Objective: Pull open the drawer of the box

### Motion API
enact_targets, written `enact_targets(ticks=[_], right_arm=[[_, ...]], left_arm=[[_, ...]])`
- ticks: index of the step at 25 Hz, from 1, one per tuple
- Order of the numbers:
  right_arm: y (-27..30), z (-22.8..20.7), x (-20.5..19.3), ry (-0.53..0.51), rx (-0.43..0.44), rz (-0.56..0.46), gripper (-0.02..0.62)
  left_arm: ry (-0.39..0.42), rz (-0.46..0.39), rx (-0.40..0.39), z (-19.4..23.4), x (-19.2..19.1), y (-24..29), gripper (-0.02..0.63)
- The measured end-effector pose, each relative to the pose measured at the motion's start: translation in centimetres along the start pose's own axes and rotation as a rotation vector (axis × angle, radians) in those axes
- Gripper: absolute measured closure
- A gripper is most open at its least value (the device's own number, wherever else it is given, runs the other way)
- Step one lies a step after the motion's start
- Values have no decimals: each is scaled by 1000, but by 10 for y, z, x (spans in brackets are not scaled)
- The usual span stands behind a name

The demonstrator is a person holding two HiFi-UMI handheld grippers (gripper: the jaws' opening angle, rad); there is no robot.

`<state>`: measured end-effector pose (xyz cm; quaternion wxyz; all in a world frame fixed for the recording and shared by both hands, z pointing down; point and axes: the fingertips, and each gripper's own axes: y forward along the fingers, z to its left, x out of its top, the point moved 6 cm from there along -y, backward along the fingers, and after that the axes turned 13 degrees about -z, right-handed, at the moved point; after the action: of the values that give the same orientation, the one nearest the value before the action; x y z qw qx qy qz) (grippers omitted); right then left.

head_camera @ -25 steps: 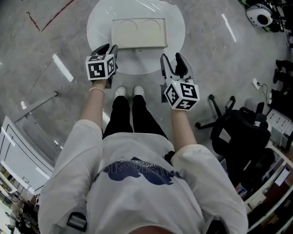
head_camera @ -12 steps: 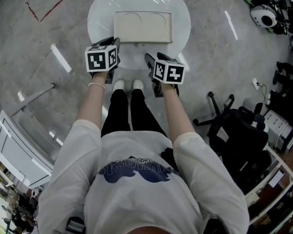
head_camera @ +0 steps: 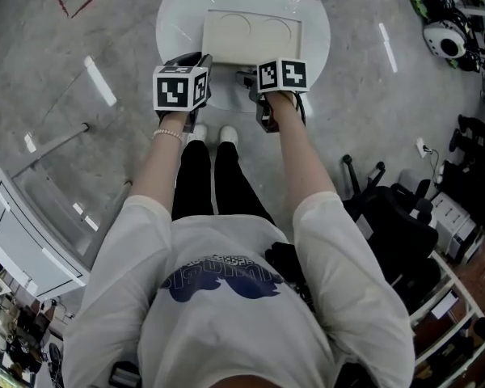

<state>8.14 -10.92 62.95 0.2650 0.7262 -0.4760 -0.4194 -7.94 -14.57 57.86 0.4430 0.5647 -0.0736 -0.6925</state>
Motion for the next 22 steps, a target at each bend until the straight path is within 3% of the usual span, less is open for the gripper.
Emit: enact_targets(ticks=[4,8,22], right_arm=[[6,-2,9,17,-20,41,433],[8,-3,9,10,-28,62,520],[6,-2,8,10,-21,41,525]], left_arm=[[3,3,-6,1,1,0,523],[1,3,-9,1,0,0,523],[-8,21,2,0,2,0,523]])
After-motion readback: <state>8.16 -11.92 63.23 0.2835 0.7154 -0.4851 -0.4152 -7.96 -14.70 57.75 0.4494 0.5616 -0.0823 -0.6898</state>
